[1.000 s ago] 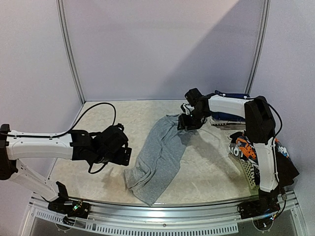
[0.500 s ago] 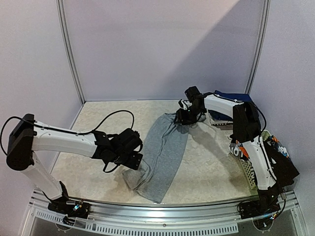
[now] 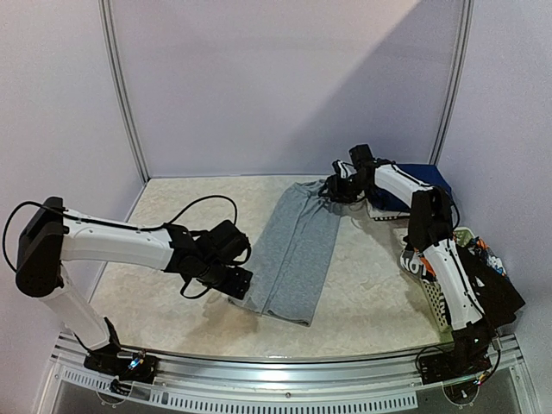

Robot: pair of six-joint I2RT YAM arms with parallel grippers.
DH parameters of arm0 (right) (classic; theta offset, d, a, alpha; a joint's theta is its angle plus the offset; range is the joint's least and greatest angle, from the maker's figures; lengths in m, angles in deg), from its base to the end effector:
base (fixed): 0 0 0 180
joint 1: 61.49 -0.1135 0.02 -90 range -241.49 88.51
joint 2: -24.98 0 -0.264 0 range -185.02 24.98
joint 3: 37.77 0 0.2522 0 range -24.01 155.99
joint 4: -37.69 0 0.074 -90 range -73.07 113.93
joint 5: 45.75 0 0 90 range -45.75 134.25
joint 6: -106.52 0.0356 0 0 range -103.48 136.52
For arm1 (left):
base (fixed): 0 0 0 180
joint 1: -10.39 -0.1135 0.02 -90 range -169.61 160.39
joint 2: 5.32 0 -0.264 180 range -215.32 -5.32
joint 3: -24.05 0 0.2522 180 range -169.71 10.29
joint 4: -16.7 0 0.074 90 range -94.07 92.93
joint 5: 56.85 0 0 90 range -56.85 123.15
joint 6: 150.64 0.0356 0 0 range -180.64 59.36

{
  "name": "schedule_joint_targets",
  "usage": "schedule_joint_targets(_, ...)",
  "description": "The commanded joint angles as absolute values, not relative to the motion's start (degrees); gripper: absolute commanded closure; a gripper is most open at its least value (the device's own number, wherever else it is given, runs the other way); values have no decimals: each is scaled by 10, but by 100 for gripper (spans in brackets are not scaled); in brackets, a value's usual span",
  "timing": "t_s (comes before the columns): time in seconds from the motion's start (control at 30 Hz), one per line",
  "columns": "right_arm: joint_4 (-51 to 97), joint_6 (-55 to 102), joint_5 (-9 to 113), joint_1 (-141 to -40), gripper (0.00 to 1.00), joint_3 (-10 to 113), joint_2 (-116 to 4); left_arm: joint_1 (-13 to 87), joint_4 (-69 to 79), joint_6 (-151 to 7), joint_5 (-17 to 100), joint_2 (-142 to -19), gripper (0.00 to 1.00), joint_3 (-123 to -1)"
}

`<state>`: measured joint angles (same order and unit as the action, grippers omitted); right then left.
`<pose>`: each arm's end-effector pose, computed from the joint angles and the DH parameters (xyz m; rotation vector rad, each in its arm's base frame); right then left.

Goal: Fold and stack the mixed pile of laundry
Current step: Rotate the rectangle-folded tank top at the center of the board.

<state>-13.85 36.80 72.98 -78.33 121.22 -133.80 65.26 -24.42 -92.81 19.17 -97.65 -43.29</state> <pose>0.5540 0.1856 0.1278 -0.1504 2.5211 0.8917 0.1816 -0.2431 0.1715 0.4576 2.6317 -0.1516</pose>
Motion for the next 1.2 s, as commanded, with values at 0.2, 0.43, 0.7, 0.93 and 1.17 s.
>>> schedule_joint_targets(0.2, -136, 319, 779, -794, 33, 1165, -1304, 644, -221, -946, 228, -970, 30, -404)
schedule_joint_targets(0.43, -141, 312, 760, -833, 25, 1108, -1199, 615, -200, -953, 242, -965, 45, -366)
schedule_joint_targets(0.7, -124, 326, 707, -880, 24, 938, -1053, 602, -137, -931, 296, -957, 60, -335)
schedule_joint_targets(0.93, -102, 367, 611, -932, 24, 740, -908, 601, -107, -930, 319, -959, 71, -315)
schedule_joint_targets(1.17, 10, 496, 564, -1006, 24, 456, -744, 602, -56, -937, 356, -968, 89, -284)
